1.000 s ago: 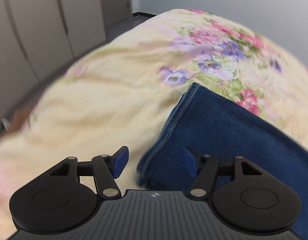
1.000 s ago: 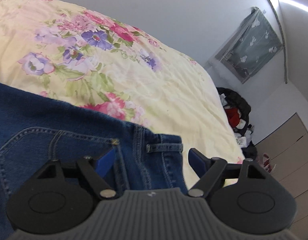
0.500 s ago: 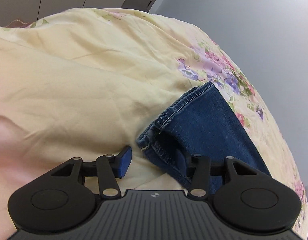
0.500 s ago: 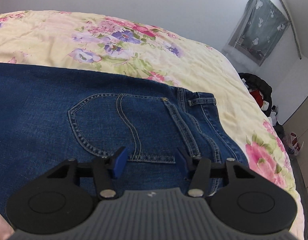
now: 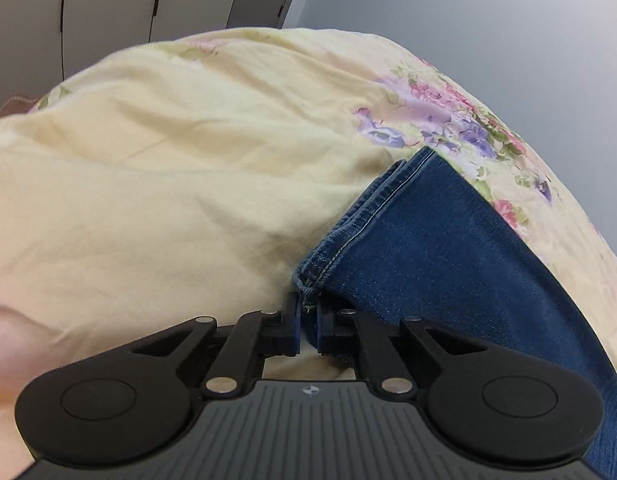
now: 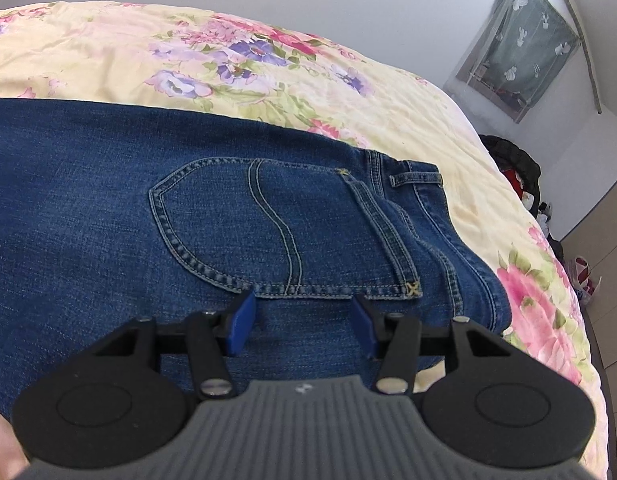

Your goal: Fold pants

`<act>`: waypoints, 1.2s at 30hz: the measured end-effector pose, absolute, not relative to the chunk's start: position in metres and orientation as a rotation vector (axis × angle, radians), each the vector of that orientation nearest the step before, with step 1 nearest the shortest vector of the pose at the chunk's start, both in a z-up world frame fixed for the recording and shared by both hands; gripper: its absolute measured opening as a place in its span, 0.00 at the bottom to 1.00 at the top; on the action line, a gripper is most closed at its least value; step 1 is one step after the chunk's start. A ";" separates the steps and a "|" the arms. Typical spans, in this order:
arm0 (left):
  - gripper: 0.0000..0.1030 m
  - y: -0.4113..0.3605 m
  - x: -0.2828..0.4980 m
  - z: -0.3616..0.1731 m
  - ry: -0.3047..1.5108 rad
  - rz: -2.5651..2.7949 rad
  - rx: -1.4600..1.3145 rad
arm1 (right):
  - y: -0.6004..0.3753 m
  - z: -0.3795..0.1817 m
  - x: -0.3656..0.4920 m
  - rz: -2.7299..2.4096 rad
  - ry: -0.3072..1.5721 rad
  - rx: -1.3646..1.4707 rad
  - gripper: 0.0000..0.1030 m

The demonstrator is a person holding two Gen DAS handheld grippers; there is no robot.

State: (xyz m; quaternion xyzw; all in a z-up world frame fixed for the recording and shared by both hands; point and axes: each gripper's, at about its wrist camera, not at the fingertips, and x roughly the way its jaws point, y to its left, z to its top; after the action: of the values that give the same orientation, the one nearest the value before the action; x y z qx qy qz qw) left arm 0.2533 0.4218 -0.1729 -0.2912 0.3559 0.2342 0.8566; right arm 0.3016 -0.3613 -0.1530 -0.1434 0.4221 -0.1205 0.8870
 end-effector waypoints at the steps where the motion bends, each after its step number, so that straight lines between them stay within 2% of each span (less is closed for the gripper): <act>1: 0.08 0.421 0.255 -0.175 0.749 0.496 -0.610 | -0.361 -0.152 0.300 -0.250 0.878 -0.301 0.46; 6: 0.22 0.422 0.246 -0.156 0.774 0.516 -0.553 | -0.366 -0.141 0.289 -0.268 0.879 -0.261 0.46; 11: 0.22 0.399 0.237 -0.120 0.783 0.582 -0.285 | -0.358 -0.124 0.261 -0.237 0.878 -0.140 0.46; 15: 0.23 0.385 0.234 -0.099 0.701 0.533 -0.282 | -0.331 -0.119 0.231 -0.144 0.908 -0.045 0.46; 20: 0.24 0.352 0.262 -0.101 0.737 0.451 -0.201 | -0.293 -0.131 0.206 -0.054 0.930 0.012 0.46; 22: 0.24 0.340 0.272 -0.110 0.771 0.427 -0.166 | -0.284 -0.140 0.207 -0.070 0.946 0.008 0.42; 25: 0.21 0.328 0.282 -0.126 0.817 0.406 -0.112 | -0.288 -0.150 0.208 -0.111 0.965 0.071 0.19; 26: 0.16 0.327 0.285 -0.133 0.843 0.408 -0.098 | -0.291 -0.150 0.207 -0.123 0.955 0.083 0.12; 29: 0.09 0.330 0.292 -0.150 0.897 0.433 -0.062 | -0.301 -0.155 0.208 -0.131 0.978 0.101 0.02; 30: 0.05 0.331 0.294 -0.155 0.916 0.449 -0.048 | -0.305 -0.158 0.209 -0.144 0.994 0.098 0.01; 36: 0.05 0.328 0.305 -0.159 0.958 0.486 0.032 | -0.318 -0.154 0.210 -0.096 1.034 0.114 0.02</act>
State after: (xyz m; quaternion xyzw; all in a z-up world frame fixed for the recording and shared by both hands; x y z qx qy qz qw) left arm 0.3054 0.3283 -0.1587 0.0152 0.4564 0.2314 0.8590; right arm 0.2096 -0.3177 -0.1536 0.0545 0.4940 -0.0458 0.8666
